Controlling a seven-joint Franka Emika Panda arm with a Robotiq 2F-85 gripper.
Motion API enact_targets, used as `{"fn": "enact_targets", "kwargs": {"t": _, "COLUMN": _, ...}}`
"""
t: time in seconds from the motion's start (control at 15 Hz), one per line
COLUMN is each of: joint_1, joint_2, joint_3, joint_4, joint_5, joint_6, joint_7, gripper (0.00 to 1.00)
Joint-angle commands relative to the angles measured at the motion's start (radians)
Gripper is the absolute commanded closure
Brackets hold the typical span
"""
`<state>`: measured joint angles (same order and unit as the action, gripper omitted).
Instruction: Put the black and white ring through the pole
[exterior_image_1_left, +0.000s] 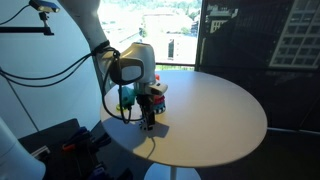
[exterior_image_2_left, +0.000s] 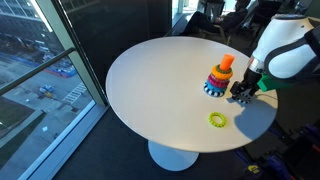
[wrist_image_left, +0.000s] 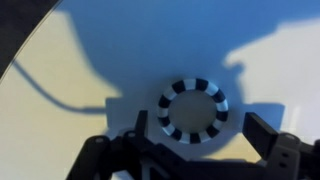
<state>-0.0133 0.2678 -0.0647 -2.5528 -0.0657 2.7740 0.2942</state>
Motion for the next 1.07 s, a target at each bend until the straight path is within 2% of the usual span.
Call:
{"fn": "enact_targets", "kwargs": {"t": 0.0, "joint_1": 0.015, "joint_2": 0.015, "joint_3": -0.013, "joint_4": 0.018, "joint_5": 0.026, "joint_6": 0.013, "joint_7": -0.009, "gripper": 0.27}}
{"fn": "enact_targets", "kwargs": {"t": 0.13, "joint_1": 0.012, "joint_2": 0.012, "joint_3": -0.01, "joint_4": 0.018, "joint_5": 0.034, "joint_6": 0.012, "joint_7": -0.012, "gripper": 0.37}}
{"fn": "enact_targets", "kwargs": {"t": 0.27, "joint_1": 0.012, "joint_2": 0.007, "joint_3": -0.007, "joint_4": 0.021, "joint_5": 0.049, "joint_6": 0.011, "joint_7": -0.013, "gripper": 0.56}}
{"fn": "enact_targets", "kwargs": {"t": 0.33, "joint_1": 0.011, "joint_2": 0.001, "joint_3": -0.006, "joint_4": 0.021, "joint_5": 0.057, "joint_6": 0.009, "joint_7": -0.015, "gripper": 0.58}}
{"fn": "enact_targets", "kwargs": {"t": 0.67, "joint_1": 0.001, "joint_2": -0.039, "joint_3": 0.0, "joint_4": 0.016, "joint_5": 0.108, "joint_6": -0.037, "joint_7": -0.03, "gripper": 0.59}}
{"fn": "enact_targets", "kwargs": {"t": 1.0, "joint_1": 0.008, "joint_2": -0.112, "joint_3": -0.014, "joint_4": 0.017, "joint_5": 0.086, "joint_6": -0.141, "joint_7": -0.01, "gripper": 0.59}}
